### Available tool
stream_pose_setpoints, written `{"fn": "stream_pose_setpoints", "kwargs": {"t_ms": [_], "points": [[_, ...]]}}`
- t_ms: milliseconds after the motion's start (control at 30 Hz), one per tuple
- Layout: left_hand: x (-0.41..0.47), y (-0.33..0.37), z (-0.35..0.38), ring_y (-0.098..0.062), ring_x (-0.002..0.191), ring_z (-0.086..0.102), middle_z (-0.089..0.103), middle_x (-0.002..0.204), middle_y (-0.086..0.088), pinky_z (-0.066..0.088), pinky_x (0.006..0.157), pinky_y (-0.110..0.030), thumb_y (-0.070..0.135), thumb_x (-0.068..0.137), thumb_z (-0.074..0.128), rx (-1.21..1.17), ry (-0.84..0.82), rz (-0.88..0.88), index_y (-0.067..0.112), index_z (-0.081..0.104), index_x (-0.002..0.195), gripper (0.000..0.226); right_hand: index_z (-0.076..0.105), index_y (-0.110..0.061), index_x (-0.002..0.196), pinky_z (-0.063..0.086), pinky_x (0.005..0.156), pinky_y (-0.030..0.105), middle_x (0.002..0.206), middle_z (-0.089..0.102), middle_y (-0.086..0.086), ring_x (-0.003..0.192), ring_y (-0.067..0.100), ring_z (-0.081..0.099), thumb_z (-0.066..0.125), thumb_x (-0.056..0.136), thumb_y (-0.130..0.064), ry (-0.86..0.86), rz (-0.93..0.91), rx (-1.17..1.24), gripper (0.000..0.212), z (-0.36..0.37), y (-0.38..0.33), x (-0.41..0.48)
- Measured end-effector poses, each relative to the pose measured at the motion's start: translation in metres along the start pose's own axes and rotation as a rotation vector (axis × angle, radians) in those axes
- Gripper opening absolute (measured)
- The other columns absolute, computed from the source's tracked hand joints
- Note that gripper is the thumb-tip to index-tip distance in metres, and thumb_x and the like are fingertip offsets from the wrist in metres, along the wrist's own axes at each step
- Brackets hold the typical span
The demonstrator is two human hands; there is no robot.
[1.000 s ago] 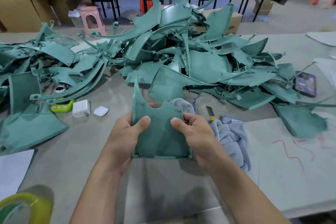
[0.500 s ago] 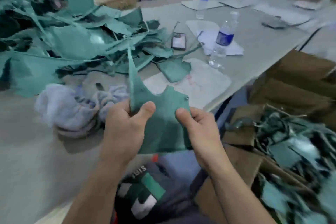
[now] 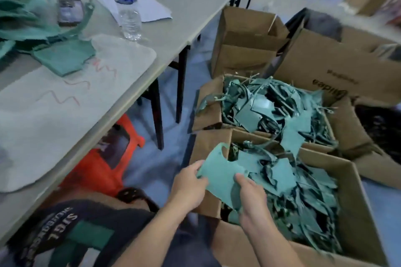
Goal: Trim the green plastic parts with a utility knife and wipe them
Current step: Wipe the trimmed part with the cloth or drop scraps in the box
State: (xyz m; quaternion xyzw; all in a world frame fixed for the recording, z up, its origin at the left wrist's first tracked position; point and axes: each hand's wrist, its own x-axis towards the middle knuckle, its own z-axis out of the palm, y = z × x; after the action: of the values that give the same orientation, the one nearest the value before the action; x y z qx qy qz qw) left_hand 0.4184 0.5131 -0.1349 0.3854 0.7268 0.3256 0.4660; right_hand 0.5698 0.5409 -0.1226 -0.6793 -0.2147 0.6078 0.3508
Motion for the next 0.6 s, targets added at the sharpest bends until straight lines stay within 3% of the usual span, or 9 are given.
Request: {"fn": "stream_pose_setpoints", "kwargs": {"t_ms": [167, 200, 300, 367, 433, 467, 500, 533, 600], "points": [[0.007, 0.029, 0.043, -0.008, 0.121, 0.06, 0.05, 0.14, 0.018, 0.052, 0.105, -0.04, 0.027, 0.064, 0.075, -0.364, -0.279, -0.127, 0.034, 0.037, 0.155, 0.099, 0.068, -0.007, 0.103, 0.057, 0.048, 0.035, 0.075, 0.078, 0.008, 0.061, 0.026, 0.074, 0.068, 0.095, -0.018, 0.195, 0.098, 0.284, 0.014, -0.048, -0.018, 0.057], [0.009, 0.036, 0.048, -0.008, 0.126, 0.055, 0.044, 0.148, 0.014, 0.05, 0.108, -0.04, 0.028, 0.066, 0.075, -0.371, -0.305, -0.123, 0.033, 0.032, 0.157, 0.101, 0.066, -0.009, 0.111, 0.059, 0.053, 0.038, 0.088, 0.078, 0.01, 0.072, 0.027, 0.076, 0.067, 0.096, -0.022, 0.203, 0.103, 0.365, 0.021, -0.055, -0.025, 0.07], [0.012, 0.043, 0.055, -0.011, 0.138, 0.044, 0.035, 0.161, 0.009, 0.042, 0.114, -0.04, 0.022, 0.083, 0.075, -0.322, -0.335, -0.107, 0.034, 0.029, 0.159, 0.09, 0.044, -0.007, 0.148, 0.055, 0.093, 0.055, 0.148, 0.048, 0.022, 0.124, 0.04, 0.058, 0.061, 0.101, -0.031, 0.162, 0.284, 0.427, 0.056, -0.067, -0.026, 0.103], [0.013, 0.04, 0.053, -0.012, 0.146, 0.037, 0.035, 0.162, 0.005, 0.038, 0.113, -0.035, 0.017, 0.091, 0.07, -0.255, -0.316, -0.083, 0.035, 0.033, 0.158, 0.078, 0.027, -0.002, 0.157, 0.046, 0.108, 0.055, 0.16, 0.032, 0.025, 0.141, 0.041, 0.043, 0.057, 0.104, -0.03, 0.103, 0.375, 0.327, 0.066, -0.061, -0.012, 0.113], [0.017, 0.035, 0.045, -0.012, 0.148, 0.035, 0.037, 0.161, 0.004, 0.035, 0.105, -0.028, 0.013, 0.094, 0.066, -0.228, -0.265, -0.05, 0.033, 0.038, 0.156, 0.07, 0.034, -0.003, 0.153, 0.048, 0.107, 0.051, 0.141, 0.053, 0.029, 0.126, 0.036, 0.059, 0.055, 0.105, -0.029, 0.022, 0.357, 0.256, 0.059, -0.045, 0.003, 0.11], [0.02, 0.032, 0.039, -0.01, 0.146, 0.036, 0.04, 0.16, 0.004, 0.033, 0.103, -0.027, 0.01, 0.096, 0.063, -0.224, -0.232, -0.036, 0.03, 0.042, 0.154, 0.065, 0.042, -0.006, 0.146, 0.051, 0.104, 0.048, 0.11, 0.069, 0.028, 0.099, 0.03, 0.072, 0.054, 0.106, -0.029, -0.018, 0.351, 0.243, 0.048, -0.034, 0.008, 0.106], [0.022, 0.03, 0.033, -0.008, 0.142, 0.039, 0.043, 0.157, 0.003, 0.034, 0.104, -0.026, 0.008, 0.097, 0.06, -0.212, -0.196, -0.019, 0.027, 0.046, 0.152, 0.06, 0.046, -0.009, 0.137, 0.054, 0.099, 0.044, 0.077, 0.07, 0.021, 0.067, 0.023, 0.072, 0.052, 0.106, -0.029, -0.048, 0.362, 0.245, 0.037, -0.022, 0.012, 0.103], [0.024, 0.028, 0.026, -0.007, 0.138, 0.043, 0.048, 0.154, 0.001, 0.037, 0.106, -0.026, 0.005, 0.099, 0.057, -0.201, -0.159, 0.001, 0.023, 0.05, 0.149, 0.054, 0.049, -0.008, 0.131, 0.054, 0.093, 0.041, 0.065, 0.063, 0.015, 0.053, 0.02, 0.064, 0.05, 0.107, -0.027, -0.074, 0.38, 0.249, 0.031, -0.009, 0.014, 0.097], [0.028, 0.028, 0.01, -0.011, 0.125, 0.059, 0.061, 0.142, -0.008, 0.05, 0.101, -0.031, -0.002, 0.1, 0.055, -0.226, -0.078, 0.025, 0.017, 0.064, 0.134, 0.04, 0.054, -0.003, 0.124, 0.051, 0.092, 0.039, 0.092, 0.065, 0.018, 0.074, 0.026, 0.065, 0.049, 0.106, -0.022, -0.163, 0.384, 0.272, 0.027, 0.019, 0.016, 0.082]]}}
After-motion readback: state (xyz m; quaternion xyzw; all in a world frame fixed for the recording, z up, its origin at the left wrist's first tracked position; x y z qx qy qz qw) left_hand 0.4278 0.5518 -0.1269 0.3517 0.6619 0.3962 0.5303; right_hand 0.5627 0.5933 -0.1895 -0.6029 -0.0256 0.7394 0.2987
